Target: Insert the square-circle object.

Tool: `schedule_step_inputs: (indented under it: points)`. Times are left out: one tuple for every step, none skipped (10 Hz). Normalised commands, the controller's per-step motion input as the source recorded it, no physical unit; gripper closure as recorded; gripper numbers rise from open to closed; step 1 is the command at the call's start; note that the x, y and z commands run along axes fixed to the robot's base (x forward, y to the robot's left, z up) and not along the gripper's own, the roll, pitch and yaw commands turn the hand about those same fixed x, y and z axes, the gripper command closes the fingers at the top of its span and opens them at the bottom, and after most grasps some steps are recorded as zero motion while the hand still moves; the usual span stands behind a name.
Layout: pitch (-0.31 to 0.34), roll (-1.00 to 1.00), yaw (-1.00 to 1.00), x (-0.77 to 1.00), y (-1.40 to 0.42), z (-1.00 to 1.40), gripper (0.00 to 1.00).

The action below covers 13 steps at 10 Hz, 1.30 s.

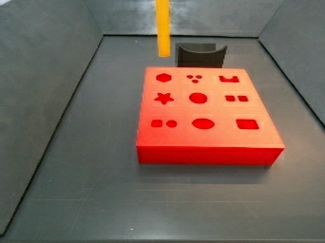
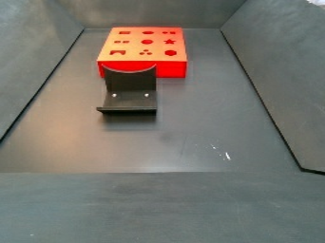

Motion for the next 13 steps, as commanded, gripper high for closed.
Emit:
schedule_step_inputs:
  points:
    - [-0.034, 0.00, -0.39, -0.04, -0.33, -0.21, 1.00]
    - [0.000, -0.03, -0.94, 0.00, -0.17, -0.26, 1.00]
    - [-0.033, -0.11, -0.98, 0.00, -0.04, -0.27, 1.00]
    - [0.000, -0.10, -1.00, 0.00, -0.03, -0.17, 1.00]
    - [-0.091, -0.12, -1.00, 0.00, -0.04, -0.15, 1.00]
    - [-0.293, -0.31, -0.79, 0.00, 0.00, -0.22, 1.00]
    - [-0.307, -0.28, -0.81, 0.00, 0.00, -0.25, 1.00]
    - [-0.040, -0.06, -0.87, 0.24, 0.00, -0.51, 1.00]
    - [-0.007, 0.00, -0.98, 0.06, -0.05, -0.36, 1.00]
    - [0.026, 0.05, -0.94, 0.00, -0.09, -0.21, 1.00]
    - [0.196, 0.16, -0.84, -0.09, -0.05, -0.05, 1.00]
    - [0.216, 0.15, -0.85, -0.14, 0.00, -0.01, 1.00]
    - [0.250, 0.18, -0.77, -0.14, 0.00, -0.07, 1.00]
